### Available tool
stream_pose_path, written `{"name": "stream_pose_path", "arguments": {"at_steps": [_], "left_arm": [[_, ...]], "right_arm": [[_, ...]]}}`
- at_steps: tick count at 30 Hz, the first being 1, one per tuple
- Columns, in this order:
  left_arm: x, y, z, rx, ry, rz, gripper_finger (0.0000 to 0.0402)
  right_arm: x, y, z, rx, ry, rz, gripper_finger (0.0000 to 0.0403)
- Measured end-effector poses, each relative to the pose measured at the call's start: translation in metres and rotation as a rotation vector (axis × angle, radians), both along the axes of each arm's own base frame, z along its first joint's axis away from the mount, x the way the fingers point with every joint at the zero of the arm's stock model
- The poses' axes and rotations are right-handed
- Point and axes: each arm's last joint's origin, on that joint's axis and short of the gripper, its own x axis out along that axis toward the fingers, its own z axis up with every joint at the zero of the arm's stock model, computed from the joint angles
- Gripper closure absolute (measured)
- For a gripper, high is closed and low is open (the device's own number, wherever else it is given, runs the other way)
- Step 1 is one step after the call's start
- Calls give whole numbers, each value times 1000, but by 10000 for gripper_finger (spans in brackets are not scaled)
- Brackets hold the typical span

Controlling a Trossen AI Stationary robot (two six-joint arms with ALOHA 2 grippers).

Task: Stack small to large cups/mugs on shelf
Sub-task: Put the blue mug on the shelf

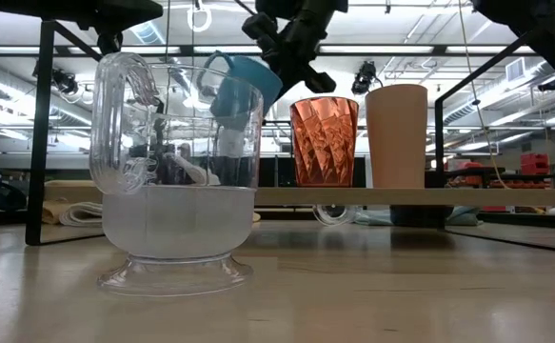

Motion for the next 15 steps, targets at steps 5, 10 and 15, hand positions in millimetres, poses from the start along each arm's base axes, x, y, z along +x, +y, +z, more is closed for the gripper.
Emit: {"name": "stream_pose_path", "arguments": {"at_steps": [5, 10, 15], "left_arm": [[0, 0, 0, -11, -2, 0, 384], [0, 0, -1, -38, 0, -1, 371], [2, -3, -2, 11, 26, -97, 355]], "right_arm": [[9, 6, -13, 8, 27, 32, 400], [11, 4, -13, 0, 8, 30, 400], [13, -4, -7, -3, -58, -11, 400]]}}
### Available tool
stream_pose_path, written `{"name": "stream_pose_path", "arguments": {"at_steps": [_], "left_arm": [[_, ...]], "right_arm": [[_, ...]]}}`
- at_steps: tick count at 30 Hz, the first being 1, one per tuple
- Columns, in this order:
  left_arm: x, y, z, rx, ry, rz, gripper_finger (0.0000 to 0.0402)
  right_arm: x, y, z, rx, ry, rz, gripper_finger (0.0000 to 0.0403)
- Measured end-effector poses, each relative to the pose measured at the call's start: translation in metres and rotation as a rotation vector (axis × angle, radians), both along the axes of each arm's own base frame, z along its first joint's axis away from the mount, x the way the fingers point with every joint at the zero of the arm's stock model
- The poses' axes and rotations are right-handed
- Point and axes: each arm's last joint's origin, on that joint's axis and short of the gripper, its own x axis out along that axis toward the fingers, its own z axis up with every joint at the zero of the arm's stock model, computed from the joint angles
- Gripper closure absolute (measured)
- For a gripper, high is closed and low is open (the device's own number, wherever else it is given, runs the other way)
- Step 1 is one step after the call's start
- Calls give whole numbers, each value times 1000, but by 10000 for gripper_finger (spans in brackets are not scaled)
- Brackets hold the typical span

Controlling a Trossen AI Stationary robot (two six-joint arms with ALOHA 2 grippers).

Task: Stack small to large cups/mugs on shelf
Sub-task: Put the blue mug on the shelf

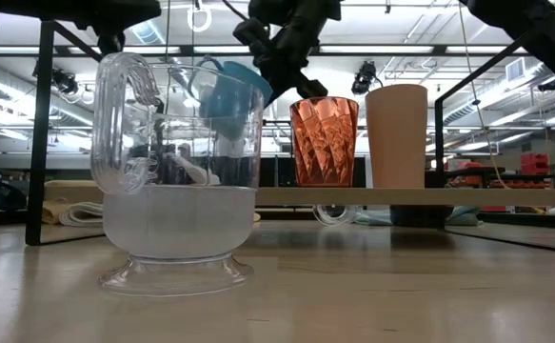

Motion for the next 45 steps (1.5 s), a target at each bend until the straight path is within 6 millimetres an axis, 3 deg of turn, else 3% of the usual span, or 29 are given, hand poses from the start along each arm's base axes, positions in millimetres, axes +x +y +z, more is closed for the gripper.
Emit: {"name": "stream_pose_path", "arguments": {"at_steps": [16, 32, 45], "left_arm": [[18, 0, -13, 175, 131, 18, 269], [17, 3, -16, 250, 185, 127, 194], [24, 6, -22, 258, 233, 207, 199]], "right_arm": [[4, 0, 4, 46, -74, 13, 400], [8, -1, 7, 60, -124, 3, 400], [11, 2, 9, 66, -148, -1, 400]]}}
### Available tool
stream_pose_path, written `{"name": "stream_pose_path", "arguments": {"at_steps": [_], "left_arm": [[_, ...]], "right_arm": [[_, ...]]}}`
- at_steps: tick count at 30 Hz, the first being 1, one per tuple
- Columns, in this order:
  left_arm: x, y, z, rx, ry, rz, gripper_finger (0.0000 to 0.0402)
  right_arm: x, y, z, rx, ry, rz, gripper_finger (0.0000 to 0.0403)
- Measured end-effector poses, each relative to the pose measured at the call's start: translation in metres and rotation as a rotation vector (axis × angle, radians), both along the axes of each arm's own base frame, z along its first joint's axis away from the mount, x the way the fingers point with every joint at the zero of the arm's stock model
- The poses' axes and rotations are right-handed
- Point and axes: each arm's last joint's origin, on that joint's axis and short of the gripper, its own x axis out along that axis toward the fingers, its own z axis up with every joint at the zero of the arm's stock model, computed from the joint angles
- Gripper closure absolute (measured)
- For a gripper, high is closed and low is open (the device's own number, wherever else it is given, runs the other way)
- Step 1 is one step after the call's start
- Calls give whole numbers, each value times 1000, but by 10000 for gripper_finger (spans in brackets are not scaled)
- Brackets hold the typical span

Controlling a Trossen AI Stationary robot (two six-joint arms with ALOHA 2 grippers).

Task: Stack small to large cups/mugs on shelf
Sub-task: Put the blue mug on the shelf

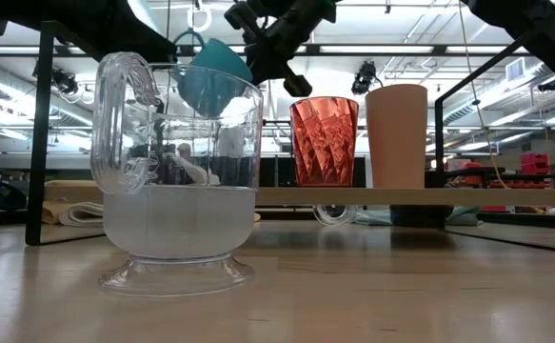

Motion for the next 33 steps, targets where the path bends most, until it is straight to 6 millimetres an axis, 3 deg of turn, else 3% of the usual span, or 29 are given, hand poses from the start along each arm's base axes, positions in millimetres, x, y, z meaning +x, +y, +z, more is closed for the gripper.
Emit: {"name": "stream_pose_path", "arguments": {"at_steps": [10, 26, 33], "left_arm": [[8, 0, -2, -25, -7, 5, 221], [8, 0, 0, -21, -28, 2, 303], [8, -1, 0, -13, -24, -1, 318]], "right_arm": [[1, 3, 0, -1, -1, 5, 400], [1, 3, 0, -5, 2, 3, 400], [0, 2, 0, -2, 4, 5, 400]]}}
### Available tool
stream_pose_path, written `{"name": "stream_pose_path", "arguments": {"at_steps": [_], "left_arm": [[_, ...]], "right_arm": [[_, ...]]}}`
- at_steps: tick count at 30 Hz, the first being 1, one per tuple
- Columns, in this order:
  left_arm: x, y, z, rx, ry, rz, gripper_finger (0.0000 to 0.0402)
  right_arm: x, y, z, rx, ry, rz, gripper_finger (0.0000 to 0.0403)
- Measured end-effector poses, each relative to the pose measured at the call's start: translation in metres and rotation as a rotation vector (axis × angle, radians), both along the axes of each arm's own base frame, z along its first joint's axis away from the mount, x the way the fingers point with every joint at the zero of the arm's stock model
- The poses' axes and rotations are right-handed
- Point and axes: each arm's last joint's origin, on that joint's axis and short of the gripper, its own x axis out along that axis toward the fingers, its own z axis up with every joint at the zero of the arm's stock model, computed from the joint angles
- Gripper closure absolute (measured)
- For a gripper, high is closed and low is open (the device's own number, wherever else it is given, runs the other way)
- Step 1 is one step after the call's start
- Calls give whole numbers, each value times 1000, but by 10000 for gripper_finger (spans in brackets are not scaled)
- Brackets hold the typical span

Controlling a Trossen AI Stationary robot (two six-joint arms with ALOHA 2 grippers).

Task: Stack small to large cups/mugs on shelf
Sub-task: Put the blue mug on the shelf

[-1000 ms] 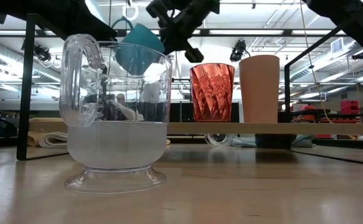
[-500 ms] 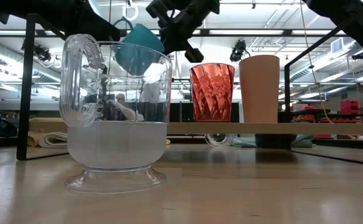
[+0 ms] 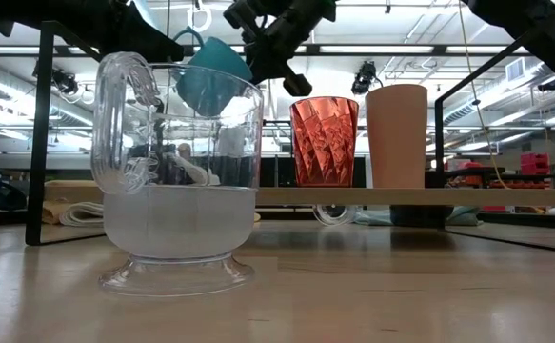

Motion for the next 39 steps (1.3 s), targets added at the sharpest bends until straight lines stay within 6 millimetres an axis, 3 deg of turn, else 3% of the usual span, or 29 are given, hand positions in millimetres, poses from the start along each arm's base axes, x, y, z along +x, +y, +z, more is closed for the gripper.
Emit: {"name": "stream_pose_path", "arguments": {"at_steps": [18, 39], "left_arm": [[0, 0, 0, -9, -3, 3, 321], [0, 0, 0, -9, 0, 7, 339]], "right_arm": [[0, 0, 0, -27, -8, 26, 377], [1, 0, 0, -51, -18, 65, 261]]}}
